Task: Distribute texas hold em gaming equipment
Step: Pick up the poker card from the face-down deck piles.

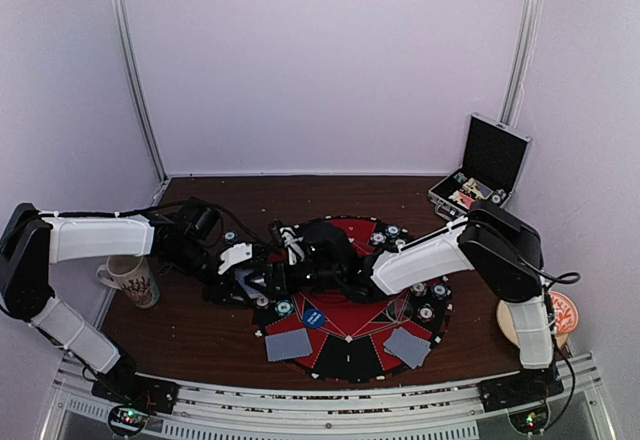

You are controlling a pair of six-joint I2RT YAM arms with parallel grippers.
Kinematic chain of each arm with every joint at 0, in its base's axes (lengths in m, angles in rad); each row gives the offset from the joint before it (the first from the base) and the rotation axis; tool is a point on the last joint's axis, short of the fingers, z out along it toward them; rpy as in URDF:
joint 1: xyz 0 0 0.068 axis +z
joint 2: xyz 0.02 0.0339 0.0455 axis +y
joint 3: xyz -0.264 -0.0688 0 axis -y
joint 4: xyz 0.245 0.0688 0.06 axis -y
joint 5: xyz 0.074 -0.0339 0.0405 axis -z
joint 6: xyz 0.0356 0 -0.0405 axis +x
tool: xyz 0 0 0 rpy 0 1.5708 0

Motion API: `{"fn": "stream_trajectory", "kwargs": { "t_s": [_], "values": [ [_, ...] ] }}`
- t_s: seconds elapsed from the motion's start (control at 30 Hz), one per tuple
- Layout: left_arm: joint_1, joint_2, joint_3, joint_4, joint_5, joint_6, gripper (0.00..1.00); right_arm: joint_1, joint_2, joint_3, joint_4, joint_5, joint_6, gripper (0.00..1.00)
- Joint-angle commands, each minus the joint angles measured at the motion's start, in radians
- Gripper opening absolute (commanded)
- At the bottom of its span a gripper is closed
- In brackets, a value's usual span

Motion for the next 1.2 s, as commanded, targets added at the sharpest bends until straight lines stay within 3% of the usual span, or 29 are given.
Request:
{"fn": "stream_trajectory", "kwargs": {
  "t_s": [0.0,0.27,0.67,0.97,1.17],
  "values": [
    [-0.006,-0.017,-0.003,0.004,0.023,0.014,0.35,-0.008,0.029,0.038,0.020,-0.018,-0.001,0.72],
    [-0.006,-0.018,-0.002,0.004,0.023,0.014,0.35,-0.037,0.006,-0.021,0.027,0.049,0.035,0.49],
    [-0.006,-0.009,0.000,0.005,0.019,0.013,0.35,-0.045,-0.077,-0.088,0.040,0.045,0.027,0.30],
    [-0.006,-0.007,0.000,0.005,0.016,0.011,0.35,-0.045,-0.162,-0.162,0.061,0.027,0.035,0.00],
    [-0.006,-0.005,0.000,0.012,0.007,0.004,0.35,-0.052,-0.256,-0.201,-0.046,0.103,-0.039,0.00]
  ]
}}
